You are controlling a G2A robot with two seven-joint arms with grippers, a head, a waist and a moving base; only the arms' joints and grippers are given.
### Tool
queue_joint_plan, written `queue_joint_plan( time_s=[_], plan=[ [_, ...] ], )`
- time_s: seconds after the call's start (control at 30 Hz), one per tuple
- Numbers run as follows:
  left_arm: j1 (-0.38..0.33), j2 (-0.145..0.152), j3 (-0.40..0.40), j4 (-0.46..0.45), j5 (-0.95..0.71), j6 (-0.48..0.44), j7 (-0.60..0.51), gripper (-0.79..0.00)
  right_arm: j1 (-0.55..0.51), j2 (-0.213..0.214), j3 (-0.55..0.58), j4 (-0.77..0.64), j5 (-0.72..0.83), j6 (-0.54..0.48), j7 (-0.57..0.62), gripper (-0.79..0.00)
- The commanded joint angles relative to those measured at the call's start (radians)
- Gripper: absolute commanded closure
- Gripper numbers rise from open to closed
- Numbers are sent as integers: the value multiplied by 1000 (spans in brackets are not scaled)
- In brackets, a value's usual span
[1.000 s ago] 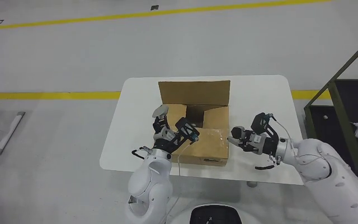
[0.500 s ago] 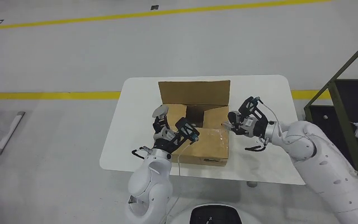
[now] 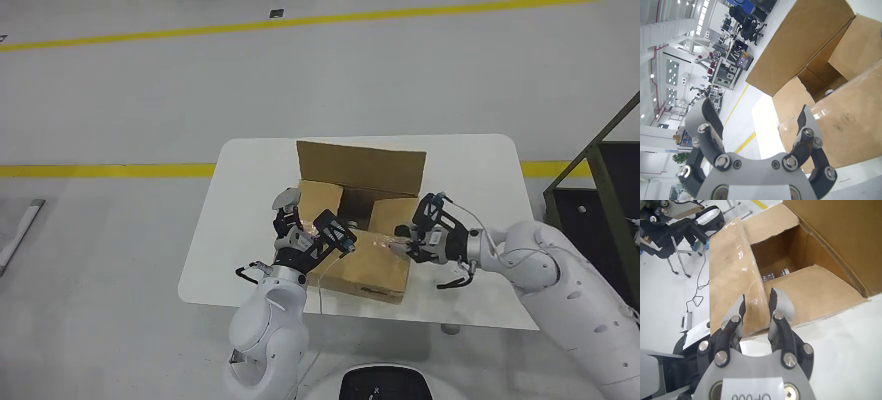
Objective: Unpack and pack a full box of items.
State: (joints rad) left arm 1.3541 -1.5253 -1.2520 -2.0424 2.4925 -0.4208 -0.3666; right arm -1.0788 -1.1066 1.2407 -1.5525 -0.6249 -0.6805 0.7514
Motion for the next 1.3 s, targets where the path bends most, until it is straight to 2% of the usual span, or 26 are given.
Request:
queue_joint_plan(
  time_s=[0.0, 0.33, 0.53, 0.63, 0.7, 0.8, 0.93, 1.23, 1.27],
  plan=[
    [0, 0, 0, 0, 0, 0, 0, -785, -21, 5, 15, -21, 55, -10, 14, -283],
    [0, 0, 0, 0, 0, 0, 0, -785, -90, 32, 74, -56, 342, -7, 133, -332],
    [0, 0, 0, 0, 0, 0, 0, -785, -147, 35, 56, -76, 385, 5, 95, -317],
    [0, 0, 0, 0, 0, 0, 0, -785, -156, 32, 26, -99, 311, 33, 61, -237],
    [0, 0, 0, 0, 0, 0, 0, -785, -164, 29, 15, -122, 232, 70, 4, 0],
    [4, 2, -6, -4, -2, 18, 7, -785, -182, 27, 10, -159, 115, 101, -82, 0],
    [0, 3, -24, -35, -26, 34, 4, -785, -201, 33, 47, -203, -13, 91, -182, 0],
    [-17, 8, -45, -68, -54, 17, -22, -785, -262, 52, 138, -265, -254, -45, -339, 0],
    [-18, 9, -44, -66, -54, 17, -23, -785, -271, 54, 141, -266, -266, -59, -351, -145]
  ],
)
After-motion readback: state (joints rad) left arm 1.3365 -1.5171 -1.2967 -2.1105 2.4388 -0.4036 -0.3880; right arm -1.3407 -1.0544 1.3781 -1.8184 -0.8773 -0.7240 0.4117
